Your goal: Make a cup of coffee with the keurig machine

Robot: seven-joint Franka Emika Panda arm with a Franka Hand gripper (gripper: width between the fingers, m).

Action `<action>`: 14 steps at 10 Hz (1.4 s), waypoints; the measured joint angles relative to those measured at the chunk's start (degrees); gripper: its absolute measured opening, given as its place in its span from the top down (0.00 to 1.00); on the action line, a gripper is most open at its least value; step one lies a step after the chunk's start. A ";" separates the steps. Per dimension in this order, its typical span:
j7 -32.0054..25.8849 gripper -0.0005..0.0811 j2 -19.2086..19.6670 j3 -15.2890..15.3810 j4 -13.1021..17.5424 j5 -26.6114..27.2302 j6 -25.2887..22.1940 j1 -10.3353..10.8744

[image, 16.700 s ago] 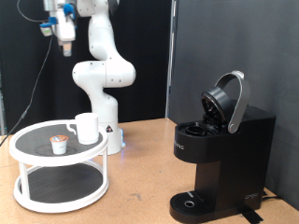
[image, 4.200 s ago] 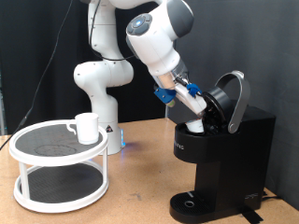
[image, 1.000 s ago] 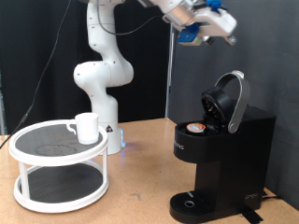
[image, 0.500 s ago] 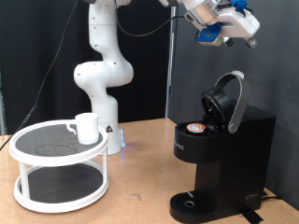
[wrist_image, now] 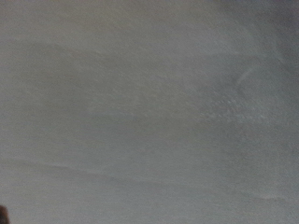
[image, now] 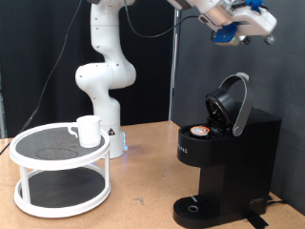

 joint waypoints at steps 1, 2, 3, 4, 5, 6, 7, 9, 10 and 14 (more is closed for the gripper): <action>0.91 0.09 0.51 1.03 0.42 -0.43 -0.02 0.57; 1.69 0.09 0.84 2.05 0.58 -1.06 0.01 1.07; 2.64 0.09 0.98 3.04 0.57 -2.10 0.15 1.42; 3.63 0.09 1.21 3.93 0.56 -3.15 0.81 1.76; 4.30 0.09 1.59 4.71 0.56 -3.87 1.72 2.02; 4.60 0.09 2.02 5.37 0.51 -4.49 2.88 2.24; 5.11 0.09 2.39 5.95 0.46 -5.62 3.86 2.30; 5.28 0.09 2.51 6.28 0.43 -7.54 4.33 2.30; 5.28 0.09 2.45 6.27 0.42 -9.03 4.38 2.26; 6.87 0.61 2.15 5.88 -0.33 -14.17 4.23 1.70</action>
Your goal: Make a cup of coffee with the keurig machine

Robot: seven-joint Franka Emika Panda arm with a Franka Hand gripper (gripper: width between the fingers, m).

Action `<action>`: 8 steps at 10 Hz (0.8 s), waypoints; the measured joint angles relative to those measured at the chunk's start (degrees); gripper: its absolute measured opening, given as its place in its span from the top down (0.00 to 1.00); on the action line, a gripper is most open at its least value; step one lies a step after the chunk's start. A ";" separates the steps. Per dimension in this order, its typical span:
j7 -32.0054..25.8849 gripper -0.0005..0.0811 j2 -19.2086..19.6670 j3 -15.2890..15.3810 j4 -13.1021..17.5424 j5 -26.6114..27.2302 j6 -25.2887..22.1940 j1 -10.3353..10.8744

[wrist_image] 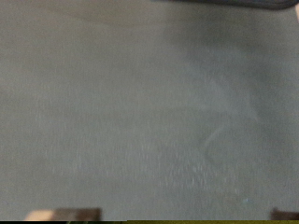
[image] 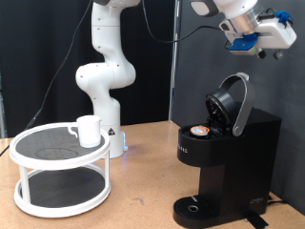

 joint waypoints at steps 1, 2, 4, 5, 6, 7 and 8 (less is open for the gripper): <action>0.89 0.61 0.08 -0.08 -0.55 -1.42 0.00 -0.17; 1.61 0.78 0.16 -0.11 -1.16 -2.53 0.00 -0.40; 1.67 0.95 0.19 -0.22 -2.27 -3.02 0.27 -0.84; 1.39 0.98 0.16 -0.25 -2.63 -3.01 0.48 -1.04; 0.94 0.98 0.04 -0.29 -3.03 -3.01 0.76 -1.24; 0.59 0.99 -0.08 -0.40 -3.47 -3.01 0.82 -1.53; 0.15 0.99 -0.24 -0.58 -3.89 -3.01 0.82 -1.79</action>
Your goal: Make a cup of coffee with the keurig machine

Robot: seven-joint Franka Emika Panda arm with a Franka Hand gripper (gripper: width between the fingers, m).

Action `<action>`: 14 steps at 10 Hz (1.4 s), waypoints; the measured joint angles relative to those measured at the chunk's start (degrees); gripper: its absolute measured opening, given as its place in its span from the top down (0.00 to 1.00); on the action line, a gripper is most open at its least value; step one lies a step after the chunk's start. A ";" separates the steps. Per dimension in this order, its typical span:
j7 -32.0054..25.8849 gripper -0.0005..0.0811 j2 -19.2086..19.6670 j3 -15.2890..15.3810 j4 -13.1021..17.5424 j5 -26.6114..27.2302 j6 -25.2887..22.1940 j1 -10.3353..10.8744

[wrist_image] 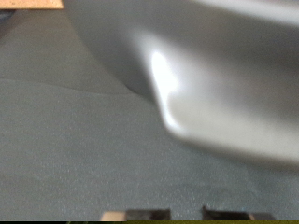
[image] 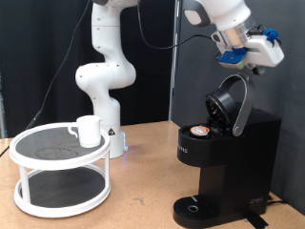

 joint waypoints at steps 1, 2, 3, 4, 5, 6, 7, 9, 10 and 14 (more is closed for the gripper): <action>-0.47 0.99 -0.20 -0.12 -0.37 0.07 0.00 -0.35; -0.95 0.99 -0.45 -0.24 -0.77 0.24 -0.04 -0.72; -1.44 0.99 -0.80 -0.37 -1.22 0.38 -0.36 -1.08; -1.94 0.99 -1.39 -0.66 -1.73 0.75 -1.00 -1.30; -2.36 0.99 -2.04 -0.92 -2.16 1.23 -1.63 -1.49; -2.79 0.99 -2.79 -1.09 -2.62 1.69 -1.94 -1.72; -3.06 0.99 -3.56 -1.35 -3.09 2.14 -2.22 -1.94; -3.25 0.99 -4.94 -1.94 -4.09 2.04 -2.67 -2.67; -2.89 0.99 -5.28 -2.32 -4.57 1.29 -2.71 -3.05; -5.41 0.99 -5.51 -3.14 -5.28 4.75 -1.83 -4.25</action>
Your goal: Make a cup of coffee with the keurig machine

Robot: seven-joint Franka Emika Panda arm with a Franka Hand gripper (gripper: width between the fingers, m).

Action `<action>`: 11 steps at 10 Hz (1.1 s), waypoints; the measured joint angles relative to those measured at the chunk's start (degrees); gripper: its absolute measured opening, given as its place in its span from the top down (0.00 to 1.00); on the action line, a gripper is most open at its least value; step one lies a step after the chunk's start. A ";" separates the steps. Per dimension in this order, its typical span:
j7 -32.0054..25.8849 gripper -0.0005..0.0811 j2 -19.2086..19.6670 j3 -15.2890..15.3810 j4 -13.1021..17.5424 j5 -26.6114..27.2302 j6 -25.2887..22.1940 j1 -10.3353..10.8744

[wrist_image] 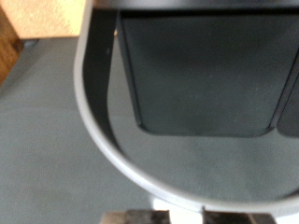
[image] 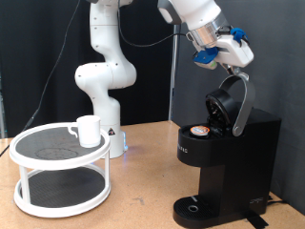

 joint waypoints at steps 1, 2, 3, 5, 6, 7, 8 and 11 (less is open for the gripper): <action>-1.72 0.99 -0.24 -0.04 0.32 2.46 0.03 0.01; -2.68 0.99 -0.44 0.02 0.98 3.84 -0.32 0.09; -2.57 0.99 -0.46 0.31 1.79 3.90 -1.25 0.24; -1.02 0.99 -0.33 1.52 2.51 1.79 -2.82 0.53; 0.17 0.99 -0.14 2.29 2.46 0.17 -2.94 0.64; 1.17 0.99 0.10 2.99 2.32 -0.94 -2.93 0.72; 1.71 0.99 0.40 3.42 2.24 -1.47 -2.81 0.81; 2.61 0.99 1.64 4.38 1.81 -2.01 -1.15 0.83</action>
